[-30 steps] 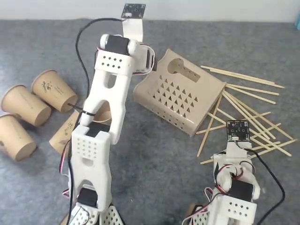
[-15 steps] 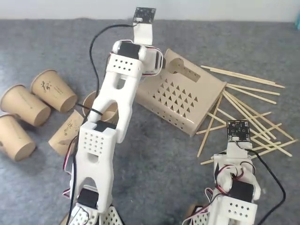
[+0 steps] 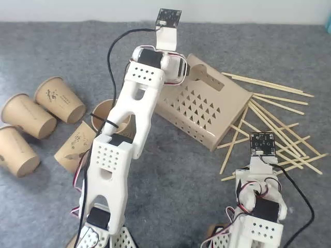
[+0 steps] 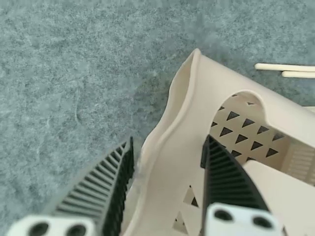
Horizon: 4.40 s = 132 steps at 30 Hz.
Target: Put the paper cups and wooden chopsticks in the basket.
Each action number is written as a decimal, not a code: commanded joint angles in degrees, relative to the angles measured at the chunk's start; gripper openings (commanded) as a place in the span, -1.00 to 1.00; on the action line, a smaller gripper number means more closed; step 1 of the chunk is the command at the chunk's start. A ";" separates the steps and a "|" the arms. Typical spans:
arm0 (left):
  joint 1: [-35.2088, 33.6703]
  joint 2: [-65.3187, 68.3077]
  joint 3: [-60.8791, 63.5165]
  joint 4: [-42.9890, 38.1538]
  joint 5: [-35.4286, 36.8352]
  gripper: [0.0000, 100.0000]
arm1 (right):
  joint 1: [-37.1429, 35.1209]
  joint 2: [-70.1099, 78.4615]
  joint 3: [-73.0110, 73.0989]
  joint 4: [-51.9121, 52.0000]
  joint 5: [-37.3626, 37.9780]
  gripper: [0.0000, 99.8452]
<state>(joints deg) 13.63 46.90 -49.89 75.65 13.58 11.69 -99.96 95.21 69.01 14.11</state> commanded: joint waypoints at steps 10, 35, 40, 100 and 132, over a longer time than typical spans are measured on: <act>1.93 -0.70 -6.73 -1.05 -0.53 -0.56 | 0.40 0.22 -2.02 0.66 0.88 -0.99; -0.62 9.14 -12.35 -8.00 -26.37 -0.51 | 0.22 0.22 -1.93 0.66 0.88 -0.99; -0.18 9.93 -12.44 -8.97 -26.20 -0.52 | 0.13 0.22 -1.85 0.66 0.88 -0.99; -4.57 -30.42 -45.67 25.05 -40.88 -0.98 | 0.40 0.22 -2.02 0.48 0.88 -0.99; -18.55 -109.01 67.30 -22.42 -44.48 -0.98 | 0.31 0.22 -1.67 0.22 0.88 -0.99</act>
<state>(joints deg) -6.15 -50.59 0.57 68.35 -30.02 11.69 -99.96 95.21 69.01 14.11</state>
